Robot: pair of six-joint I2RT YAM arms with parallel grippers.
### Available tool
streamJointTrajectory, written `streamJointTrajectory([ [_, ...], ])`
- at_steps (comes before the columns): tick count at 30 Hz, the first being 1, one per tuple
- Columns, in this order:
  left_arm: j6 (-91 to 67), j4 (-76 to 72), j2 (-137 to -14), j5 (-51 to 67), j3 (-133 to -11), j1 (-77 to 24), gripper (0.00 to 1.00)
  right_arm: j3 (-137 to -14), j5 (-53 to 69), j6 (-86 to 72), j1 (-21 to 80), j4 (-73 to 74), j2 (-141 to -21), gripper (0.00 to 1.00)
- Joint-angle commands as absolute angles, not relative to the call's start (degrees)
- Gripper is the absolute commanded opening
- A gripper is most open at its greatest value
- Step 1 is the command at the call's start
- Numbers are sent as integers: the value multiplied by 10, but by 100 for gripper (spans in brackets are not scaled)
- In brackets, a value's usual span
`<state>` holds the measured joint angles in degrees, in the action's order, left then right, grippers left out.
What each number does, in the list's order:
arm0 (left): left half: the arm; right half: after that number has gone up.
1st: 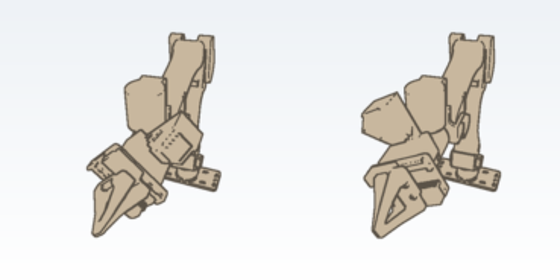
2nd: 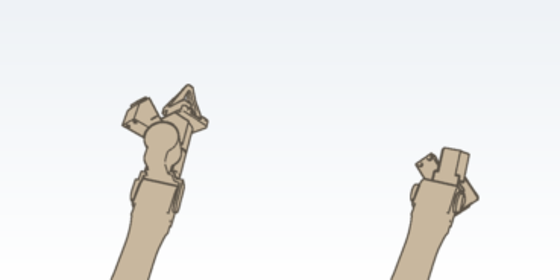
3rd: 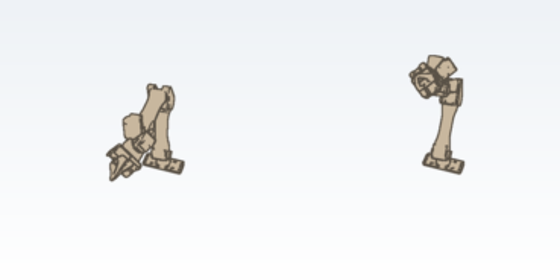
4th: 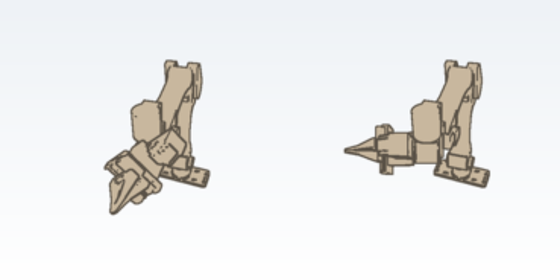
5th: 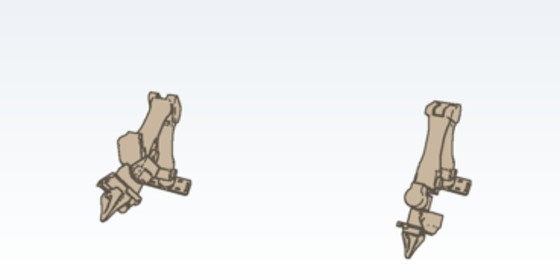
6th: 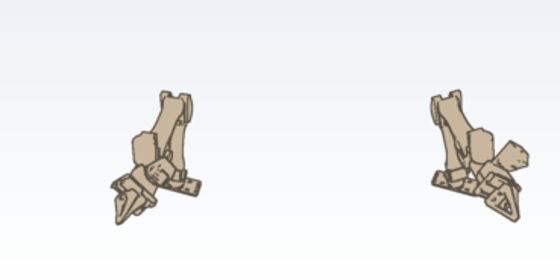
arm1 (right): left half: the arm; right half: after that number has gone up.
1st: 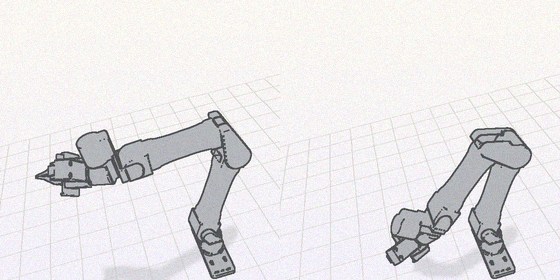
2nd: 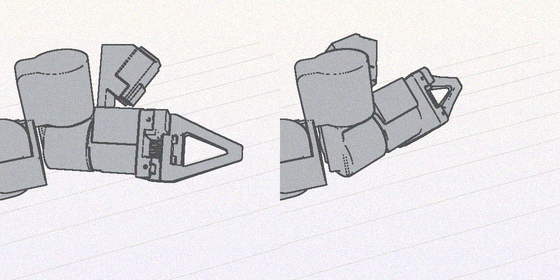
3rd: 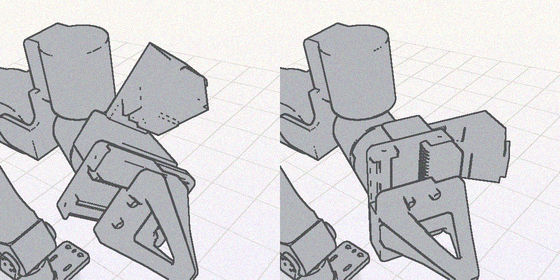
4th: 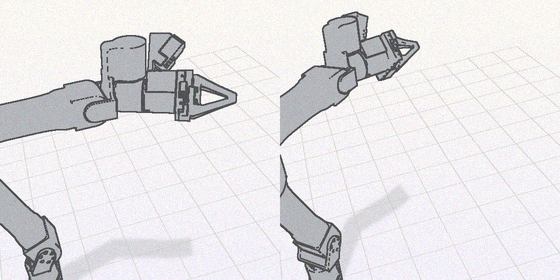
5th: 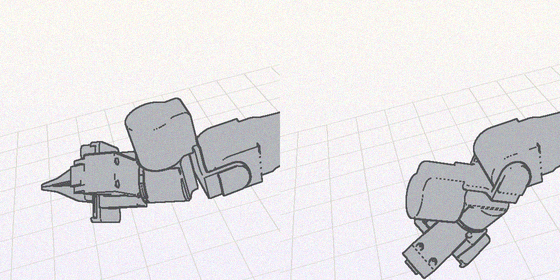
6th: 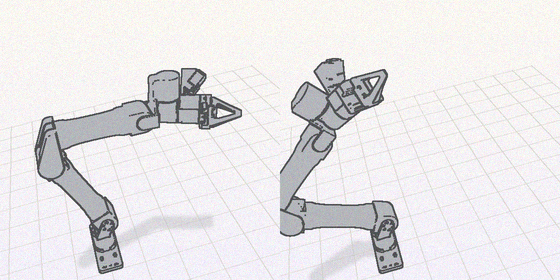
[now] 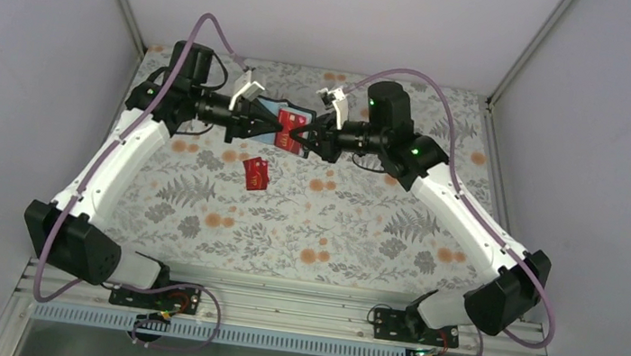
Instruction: Take the credit cards out of the card holder
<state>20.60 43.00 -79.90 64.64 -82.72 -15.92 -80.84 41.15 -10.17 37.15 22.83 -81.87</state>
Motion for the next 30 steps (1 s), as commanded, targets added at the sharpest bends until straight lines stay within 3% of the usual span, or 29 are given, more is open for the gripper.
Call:
streamJointTrajectory([
  [1,265,474,-774,730,-840,-182,3,-795,439,-84,382,167,-806,4],
  [4,284,490,-762,759,-837,-182,2,-793,434,-76,382,171,-804,5],
  [11,310,536,-757,763,-850,-152,2,-752,435,-59,375,156,-767,36],
  [17,321,542,-754,761,-846,-138,2,-734,455,-32,371,168,-739,54],
  [19,326,547,-753,762,-846,-135,2,-732,454,-26,369,174,-733,55],
  [21,329,550,-753,761,-846,-134,2,-728,454,-27,369,173,-731,52],
  [28,337,556,-751,763,-845,-134,2,-735,471,-34,368,167,-745,9],
  [30,341,561,-750,764,-845,-134,2,-734,470,-35,367,164,-744,4],
])
